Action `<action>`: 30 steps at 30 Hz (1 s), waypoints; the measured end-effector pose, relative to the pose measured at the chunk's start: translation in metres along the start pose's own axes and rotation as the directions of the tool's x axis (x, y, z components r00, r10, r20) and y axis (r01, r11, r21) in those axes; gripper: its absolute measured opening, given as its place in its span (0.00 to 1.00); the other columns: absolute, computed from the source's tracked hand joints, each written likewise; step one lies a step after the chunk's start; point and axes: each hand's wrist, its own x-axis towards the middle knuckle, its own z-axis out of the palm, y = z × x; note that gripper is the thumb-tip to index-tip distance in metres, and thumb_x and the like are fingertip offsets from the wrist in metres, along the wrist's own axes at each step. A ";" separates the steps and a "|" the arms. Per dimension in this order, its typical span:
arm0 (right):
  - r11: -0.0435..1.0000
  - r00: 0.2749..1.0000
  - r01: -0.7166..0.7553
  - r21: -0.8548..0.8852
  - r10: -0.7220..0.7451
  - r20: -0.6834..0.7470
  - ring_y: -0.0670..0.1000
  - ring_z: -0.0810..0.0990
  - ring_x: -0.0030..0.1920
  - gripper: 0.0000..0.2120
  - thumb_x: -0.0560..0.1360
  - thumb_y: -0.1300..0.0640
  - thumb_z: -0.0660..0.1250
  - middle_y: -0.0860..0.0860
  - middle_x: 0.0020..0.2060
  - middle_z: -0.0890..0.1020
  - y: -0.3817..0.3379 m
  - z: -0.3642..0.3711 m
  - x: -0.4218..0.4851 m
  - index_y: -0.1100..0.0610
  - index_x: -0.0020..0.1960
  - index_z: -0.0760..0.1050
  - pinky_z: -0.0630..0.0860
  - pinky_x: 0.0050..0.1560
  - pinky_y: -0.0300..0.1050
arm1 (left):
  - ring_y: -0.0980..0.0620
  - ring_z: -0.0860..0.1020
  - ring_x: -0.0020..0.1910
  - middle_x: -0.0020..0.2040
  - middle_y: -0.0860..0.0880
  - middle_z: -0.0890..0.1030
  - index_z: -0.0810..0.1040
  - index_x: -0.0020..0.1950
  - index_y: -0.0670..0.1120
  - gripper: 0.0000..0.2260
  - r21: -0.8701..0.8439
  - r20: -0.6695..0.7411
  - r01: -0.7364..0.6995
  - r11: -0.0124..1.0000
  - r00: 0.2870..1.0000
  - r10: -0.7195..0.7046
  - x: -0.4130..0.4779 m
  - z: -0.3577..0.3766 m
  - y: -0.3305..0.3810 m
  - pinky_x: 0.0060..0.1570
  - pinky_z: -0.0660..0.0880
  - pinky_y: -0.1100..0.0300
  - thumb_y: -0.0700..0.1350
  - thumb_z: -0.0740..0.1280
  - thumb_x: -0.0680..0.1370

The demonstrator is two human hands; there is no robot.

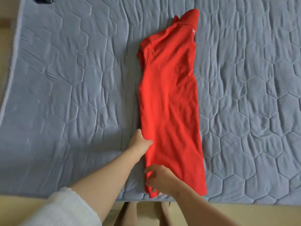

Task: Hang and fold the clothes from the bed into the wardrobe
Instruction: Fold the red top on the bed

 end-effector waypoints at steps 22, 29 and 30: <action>0.998 0.775 -0.007 0.057 0.041 -0.630 0.50 0.74 0.43 0.15 0.69 0.46 0.69 0.45 0.39 0.74 0.070 0.040 -0.055 0.51 0.42 0.65 0.68 0.40 0.45 | 0.56 0.79 0.34 0.40 0.51 0.81 0.76 0.53 0.47 0.06 -0.561 0.104 0.061 0.825 0.995 -0.003 -0.101 0.027 -0.045 0.27 0.73 0.66 0.40 0.66 0.77; -0.356 0.949 0.033 0.934 0.306 0.083 0.58 0.79 0.45 0.12 0.78 0.53 0.56 0.58 0.43 0.81 0.035 0.015 -0.048 0.57 0.48 0.76 0.74 0.47 0.52 | 0.57 0.68 0.16 0.22 0.51 0.70 0.72 0.43 0.45 0.04 -0.594 0.272 0.200 0.779 0.961 -0.039 -0.109 0.009 -0.020 0.17 0.63 0.69 0.40 0.65 0.77; -0.520 0.972 0.087 0.850 0.229 0.041 0.59 0.78 0.51 0.14 0.78 0.52 0.55 0.58 0.49 0.81 0.037 0.008 -0.048 0.56 0.53 0.77 0.74 0.50 0.55 | 0.57 0.68 0.17 0.23 0.51 0.71 0.72 0.43 0.45 0.05 -0.576 0.280 0.206 0.791 0.959 -0.045 -0.109 0.009 -0.020 0.17 0.63 0.69 0.40 0.65 0.77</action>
